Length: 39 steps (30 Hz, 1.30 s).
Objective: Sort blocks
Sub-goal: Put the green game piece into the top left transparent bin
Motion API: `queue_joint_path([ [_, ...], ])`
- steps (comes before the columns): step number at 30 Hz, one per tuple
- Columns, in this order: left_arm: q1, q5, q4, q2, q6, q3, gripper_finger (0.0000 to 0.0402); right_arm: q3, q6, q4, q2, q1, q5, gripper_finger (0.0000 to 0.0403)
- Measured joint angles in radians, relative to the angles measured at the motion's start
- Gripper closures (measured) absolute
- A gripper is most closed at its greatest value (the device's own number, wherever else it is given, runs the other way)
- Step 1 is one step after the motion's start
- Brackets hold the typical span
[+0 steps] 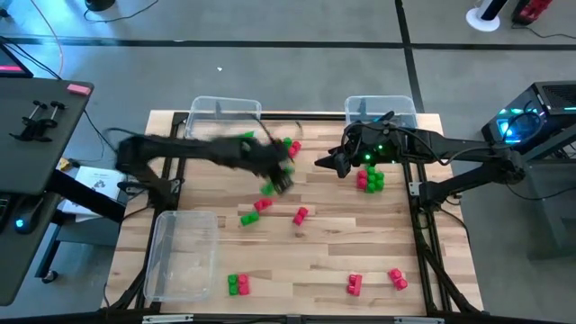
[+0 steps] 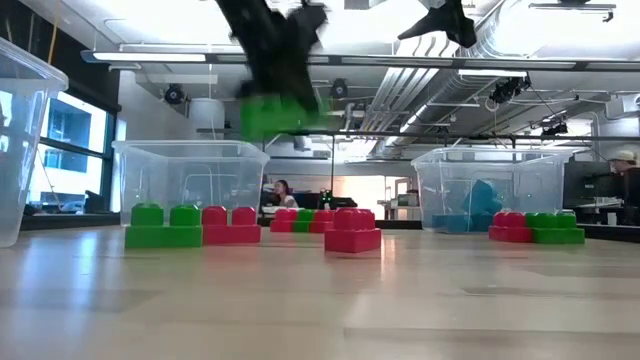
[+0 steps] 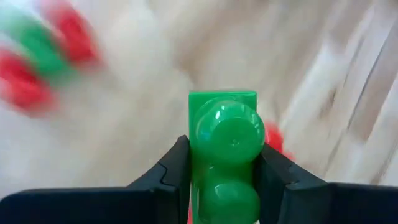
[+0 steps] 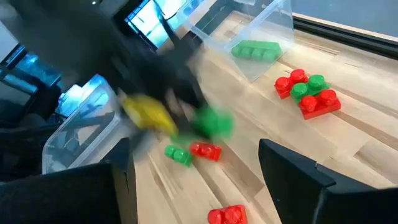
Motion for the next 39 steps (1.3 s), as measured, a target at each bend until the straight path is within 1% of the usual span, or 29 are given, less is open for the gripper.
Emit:
queue_joint_path([
  [2,0.039,-0.113,-0.020,-0.110,0.034,0.003,0.0310,0.000,0.018,0.000,0.000,0.000,0.016,0.0187],
  [5,0.103,-0.353,-0.095,-0.253,0.097,0.003,0.0310,0.000,0.045,0.001,0.000,0.000,0.035,0.0187],
  [7,0.160,-0.496,-0.146,-0.322,0.151,0.001,0.0310,0.000,0.065,0.000,0.000,0.000,0.052,0.0187],
  [8,0.200,-0.529,-0.157,-0.349,0.184,-0.009,0.0310,0.000,0.069,0.001,0.000,0.000,0.059,0.0187],
  [9,0.247,-0.534,-0.168,-0.370,0.212,-0.022,0.0310,0.000,0.076,0.002,0.000,0.000,0.066,0.0187],
  [10,0.296,-0.521,-0.171,-0.383,0.235,-0.036,0.0310,0.000,0.084,0.004,0.000,0.000,0.073,0.0187],
  [13,0.441,-0.431,-0.151,-0.389,0.293,-0.098,0.0310,0.000,0.091,0.009,0.000,0.000,0.080,0.0187],
  [15,0.516,-0.402,-0.099,-0.378,0.327,-0.145,0.0303,0.000,0.092,0.011,0.000,0.000,0.080,0.0187],
  [17,0.569,-0.353,-0.066,-0.358,0.366,-0.173,0.0276,0.000,0.112,0.012,0.000,0.000,0.080,0.0187],
  [20,0.621,-0.281,-0.052,-0.329,0.388,-0.175,0.0216,0.000,0.128,0.013,0.000,0.000,0.081,0.0187],
  [23,0.639,-0.231,-0.055,-0.325,0.424,-0.174,0.0161,0.000,0.129,0.013,0.000,0.001,0.081,0.0187],
  [26,0.635,-0.168,-0.114,-0.335,0.417,-0.141,0.0122,0.000,0.128,0.013,0.000,0.001,0.081,0.0187],
  [28,0.622,-0.092,-0.166,-0.349,0.373,-0.104,0.0109,0.000,0.116,0.013,0.000,0.001,0.081,0.0187],
  [30,0.598,0.029,-0.199,-0.375,0.326,-0.093,0.0105,0.000,0.111,0.013,0.000,0.001,0.081,0.0187],
  [32,0.545,0.156,-0.201,-0.406,0.284,-0.093,0.0104,0.000,0.110,0.013,0.000,0.001,0.081,0.0187],
  [33,0.501,0.196,-0.207,-0.423,0.268,-0.093,0.0105,0.000,0.110,0.013,0.000,0.001,0.081,0.0187],
  [34,0.452,0.208,-0.222,-0.438,0.251,-0.093,0.0107,0.000,0.110,0.013,0.000,0.001,0.081,0.0187],
  [36,0.322,0.185,-0.265,-0.453,0.242,-0.093,0.0110,0.000,0.110,0.011,0.000,0.001,0.081,0.0187],
  [39,0.105,0.083,-0.352,-0.445,0.241,-0.101,0.0114,0.000,0.110,0.007,0.000,0.001,0.081,0.0187],
])
